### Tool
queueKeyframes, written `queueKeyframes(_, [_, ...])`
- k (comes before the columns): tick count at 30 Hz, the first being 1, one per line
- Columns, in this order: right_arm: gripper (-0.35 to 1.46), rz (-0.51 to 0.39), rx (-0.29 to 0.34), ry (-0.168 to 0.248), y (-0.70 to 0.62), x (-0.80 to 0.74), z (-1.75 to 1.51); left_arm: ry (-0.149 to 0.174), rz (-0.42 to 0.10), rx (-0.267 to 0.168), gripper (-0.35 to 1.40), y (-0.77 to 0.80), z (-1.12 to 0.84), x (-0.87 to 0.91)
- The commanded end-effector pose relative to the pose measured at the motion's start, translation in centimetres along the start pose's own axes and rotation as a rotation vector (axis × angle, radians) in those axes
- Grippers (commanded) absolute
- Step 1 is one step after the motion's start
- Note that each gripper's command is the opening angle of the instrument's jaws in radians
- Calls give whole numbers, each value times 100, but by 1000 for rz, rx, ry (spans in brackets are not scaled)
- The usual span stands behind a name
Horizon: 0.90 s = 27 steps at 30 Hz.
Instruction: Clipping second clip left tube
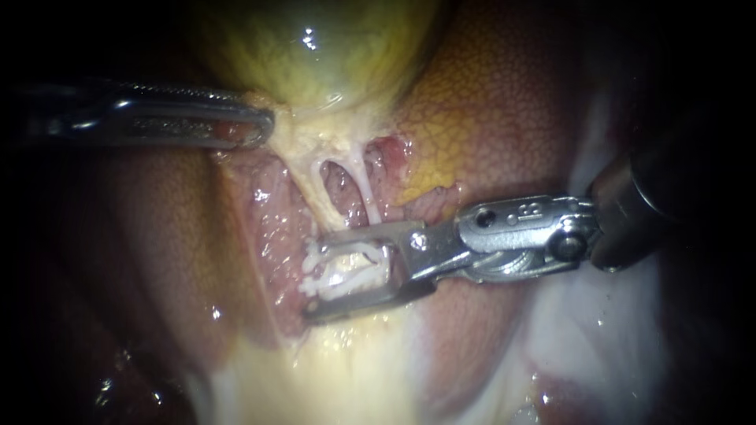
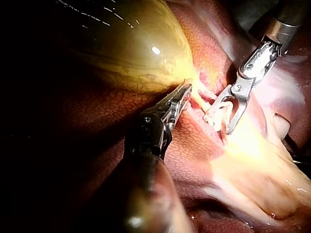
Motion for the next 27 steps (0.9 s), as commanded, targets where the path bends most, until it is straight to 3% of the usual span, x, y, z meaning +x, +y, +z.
queueKeyframes(1, [41, 0, 0, 0, 0, 0, 0, 0, 0, 0, -35, 0, 0, 0])
queueKeyframes(14, [41, -1, 2, 0, -3, 0, -1, 0, -6, 0, -35, 0, 0, 0])
queueKeyframes(27, [42, 5, 40, 17, -20, 12, -11, 0, -6, 0, -35, 0, 1, 0])
